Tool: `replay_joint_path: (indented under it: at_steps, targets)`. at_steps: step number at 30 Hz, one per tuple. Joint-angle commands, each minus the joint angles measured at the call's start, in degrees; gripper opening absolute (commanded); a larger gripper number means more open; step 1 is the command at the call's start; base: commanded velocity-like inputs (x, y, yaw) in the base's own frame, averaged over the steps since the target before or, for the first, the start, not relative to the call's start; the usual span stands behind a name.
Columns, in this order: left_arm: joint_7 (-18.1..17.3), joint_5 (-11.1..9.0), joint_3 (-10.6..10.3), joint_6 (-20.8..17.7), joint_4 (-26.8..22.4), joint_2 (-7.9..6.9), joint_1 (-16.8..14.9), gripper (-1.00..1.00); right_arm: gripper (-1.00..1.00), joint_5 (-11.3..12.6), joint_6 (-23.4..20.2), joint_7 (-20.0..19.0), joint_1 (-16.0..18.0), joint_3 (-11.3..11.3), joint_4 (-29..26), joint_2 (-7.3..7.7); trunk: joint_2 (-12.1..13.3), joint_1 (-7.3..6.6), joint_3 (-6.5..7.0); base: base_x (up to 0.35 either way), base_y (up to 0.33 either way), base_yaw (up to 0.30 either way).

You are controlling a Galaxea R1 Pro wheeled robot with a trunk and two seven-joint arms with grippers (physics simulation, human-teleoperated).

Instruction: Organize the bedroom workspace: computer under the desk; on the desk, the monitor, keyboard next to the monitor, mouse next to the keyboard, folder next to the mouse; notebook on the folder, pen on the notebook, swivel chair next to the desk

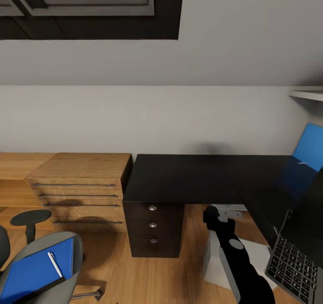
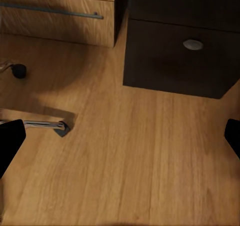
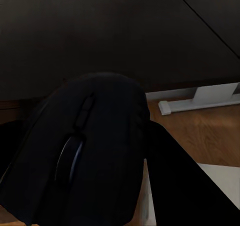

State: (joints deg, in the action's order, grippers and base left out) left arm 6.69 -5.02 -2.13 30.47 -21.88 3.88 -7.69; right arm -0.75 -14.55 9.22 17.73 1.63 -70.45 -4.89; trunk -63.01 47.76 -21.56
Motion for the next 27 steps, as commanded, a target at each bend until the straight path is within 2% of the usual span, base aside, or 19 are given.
replay_joint_path:
  at_steps: [1, 10, 16, 27]
  targets:
    - [0.08, -0.52, -0.24, 0.2, 0.02, -0.01, -0.04, 1.0, -1.0, 0.14, -0.3, 0.17, 0.02, 0.04, -0.35, -0.03, -0.04, 0.0, -0.1, 0.003, 0.0, 0.104]
    - [0.08, -0.52, -0.24, 0.2, 0.05, -0.01, -0.04, 1.0, -1.0, 0.14, -0.25, 0.23, 0.02, 0.13, -0.85, -0.03, -0.04, 0.0, -0.09, 0.001, 0.0, 0.025]
    - [0.08, -0.52, -0.24, 0.2, 0.03, -0.01, -0.04, 1.0, -1.0, 0.14, 1.67, 0.35, 0.02, 0.13, -0.81, -0.03, -0.04, 0.0, 0.37, 0.0, 0.0, 0.001]
    - [0.08, -0.52, -0.24, 0.2, 0.07, -0.01, -0.04, 1.0, -1.0, 0.05, 2.28, 0.36, 0.02, 0.13, -0.67, -0.03, -0.04, 0.0, 1.35, 0.0, 0.0, 0.0]
